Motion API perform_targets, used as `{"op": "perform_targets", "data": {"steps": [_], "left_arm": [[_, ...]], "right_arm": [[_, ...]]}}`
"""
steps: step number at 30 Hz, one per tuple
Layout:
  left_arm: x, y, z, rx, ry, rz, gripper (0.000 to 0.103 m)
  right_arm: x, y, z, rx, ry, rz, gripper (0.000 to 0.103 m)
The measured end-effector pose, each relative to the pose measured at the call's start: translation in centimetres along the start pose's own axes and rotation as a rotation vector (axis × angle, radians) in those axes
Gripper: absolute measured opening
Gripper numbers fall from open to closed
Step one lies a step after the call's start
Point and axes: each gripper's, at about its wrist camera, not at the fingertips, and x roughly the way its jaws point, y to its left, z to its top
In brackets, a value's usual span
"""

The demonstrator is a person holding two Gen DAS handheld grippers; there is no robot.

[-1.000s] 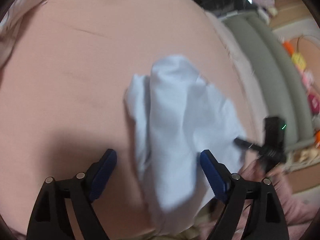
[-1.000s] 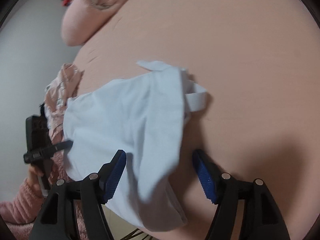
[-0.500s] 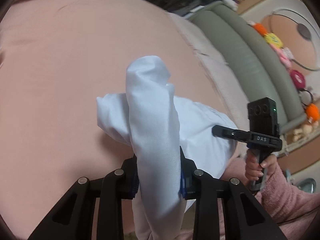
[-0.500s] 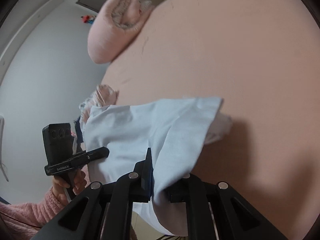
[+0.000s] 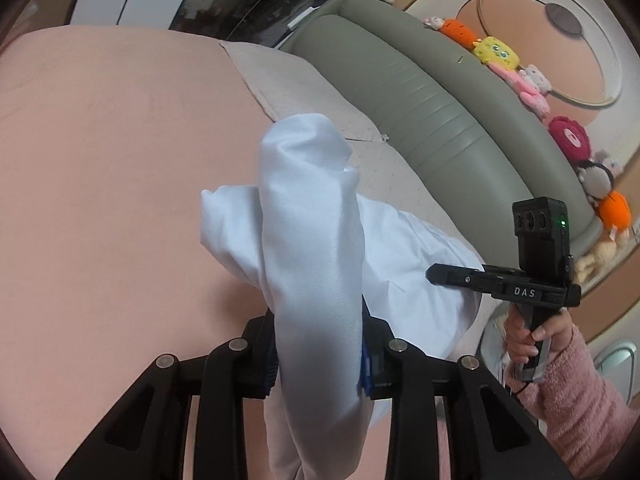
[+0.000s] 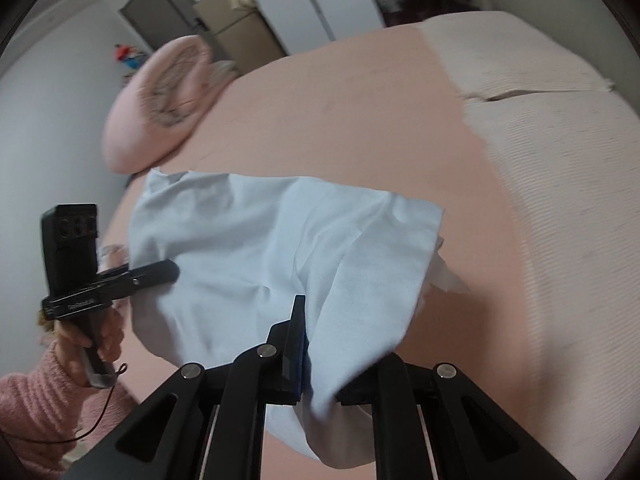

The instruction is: Fold clothes

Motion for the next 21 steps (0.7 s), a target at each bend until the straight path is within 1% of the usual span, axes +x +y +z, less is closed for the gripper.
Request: {"op": "perform_targets", "data": {"steps": [4,7,8,9,10,11,12,13,14,15,17,18,19,20,21], "left_arm": [[5.5,-0.2,2.4,-0.023,0.019,0.015,0.028],[9.1,1.6,2.8,-0.069,0.035,0.027,0.028],[10.8,2.6,2.7,-0.094,0.058,0.037,0.029],[12.6,3.8,2.7,-0.125,0.088,0.05,0.032],[14.1,5.4,2.3,-0.165,0.138,0.069,0.034],[14.6,6.5,2.5,-0.193,0.16,0.074,0.044],[14.9,7.2,2.8,-0.215,0.164,0.069,0.046],[15.1,8.0,3.2,-0.236,0.168,0.064,0.046],[15.4,8.7,3.6,-0.258,0.173,0.06,0.046],[14.5,8.6,4.1,-0.239,0.145,0.083,0.046],[12.1,6.8,5.6,-0.117,0.043,0.137,0.046],[11.0,5.8,6.4,-0.052,-0.009,0.161,0.046],[9.9,4.8,7.2,0.014,-0.061,0.186,0.046],[10.2,3.5,7.9,0.092,-0.07,0.193,0.046],[11.2,2.0,8.5,0.177,-0.057,0.191,0.046]], "right_arm": [[2.1,-4.6,2.1,0.015,0.006,-0.054,0.009],[4.3,-9.2,2.8,0.045,0.003,-0.071,0.009],[5.2,-10.7,2.9,0.058,0.004,-0.074,0.01],[6.3,-12.3,2.9,0.075,0.012,-0.083,0.011],[8.0,-13.8,2.5,0.102,0.037,-0.106,0.011],[9.6,-15.3,2.2,0.129,0.063,-0.129,0.012],[11.1,-16.7,1.8,0.155,0.091,-0.146,0.014],[12.3,-17.7,1.3,0.182,0.123,-0.142,0.019],[12.8,-18.5,0.9,0.204,0.128,-0.127,0.021],[12.3,-18.8,0.7,0.215,0.099,-0.104,0.021],[10.6,-19.0,0.6,0.218,0.03,-0.084,0.021],[9.2,-18.8,0.7,0.208,-0.021,-0.094,0.022],[7.8,-18.5,0.9,0.195,-0.082,-0.135,0.022],[6.8,-17.9,1.0,0.175,-0.145,-0.185,0.022],[6.3,-17.1,1.1,0.147,-0.194,-0.218,0.022]]}}
